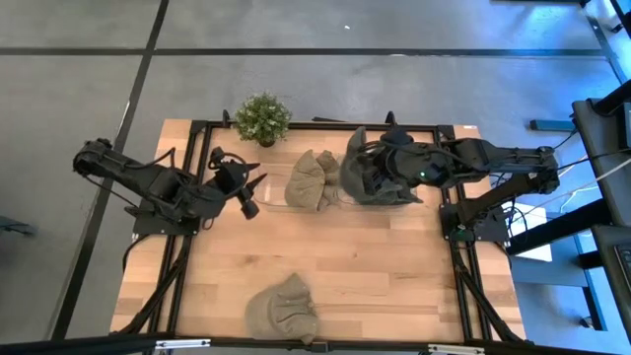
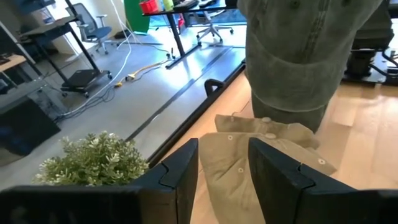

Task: Pick & Place hat
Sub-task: Put the black cap into the right transparent bin

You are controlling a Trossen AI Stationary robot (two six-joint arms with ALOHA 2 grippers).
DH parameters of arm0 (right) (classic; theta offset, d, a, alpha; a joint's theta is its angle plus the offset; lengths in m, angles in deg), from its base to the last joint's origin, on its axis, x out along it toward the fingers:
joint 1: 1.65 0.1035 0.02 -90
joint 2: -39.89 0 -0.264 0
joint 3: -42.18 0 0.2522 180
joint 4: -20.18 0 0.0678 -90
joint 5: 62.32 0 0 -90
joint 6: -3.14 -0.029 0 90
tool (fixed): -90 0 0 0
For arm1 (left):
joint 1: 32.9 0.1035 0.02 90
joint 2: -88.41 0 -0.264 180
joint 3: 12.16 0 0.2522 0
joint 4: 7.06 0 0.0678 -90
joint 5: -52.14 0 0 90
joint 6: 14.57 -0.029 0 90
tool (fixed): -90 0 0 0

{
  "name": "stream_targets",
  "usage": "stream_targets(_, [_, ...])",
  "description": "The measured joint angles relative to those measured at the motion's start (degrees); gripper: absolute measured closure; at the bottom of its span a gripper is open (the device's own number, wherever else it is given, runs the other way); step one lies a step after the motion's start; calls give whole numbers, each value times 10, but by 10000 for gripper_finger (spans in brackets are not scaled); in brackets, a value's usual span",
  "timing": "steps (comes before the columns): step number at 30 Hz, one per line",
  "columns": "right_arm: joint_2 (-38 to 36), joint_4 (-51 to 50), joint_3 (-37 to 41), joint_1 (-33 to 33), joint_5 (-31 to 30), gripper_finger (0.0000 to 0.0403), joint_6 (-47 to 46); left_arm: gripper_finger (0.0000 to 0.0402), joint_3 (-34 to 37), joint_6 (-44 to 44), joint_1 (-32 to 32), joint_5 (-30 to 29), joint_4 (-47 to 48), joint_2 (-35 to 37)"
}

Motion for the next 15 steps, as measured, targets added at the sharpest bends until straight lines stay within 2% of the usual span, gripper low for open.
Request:
stream_targets(5, [16,-25,0,0,-39,367,-35,269,0,0,10,1,0,0])
stream_targets(12, [32,-77,0,-5,-43,367,-90,269,0,-11,10,1,0,0])
stream_targets(15, [33,-78,0,-9,-68,367,-105,269,0,-16,10,1,0,0])
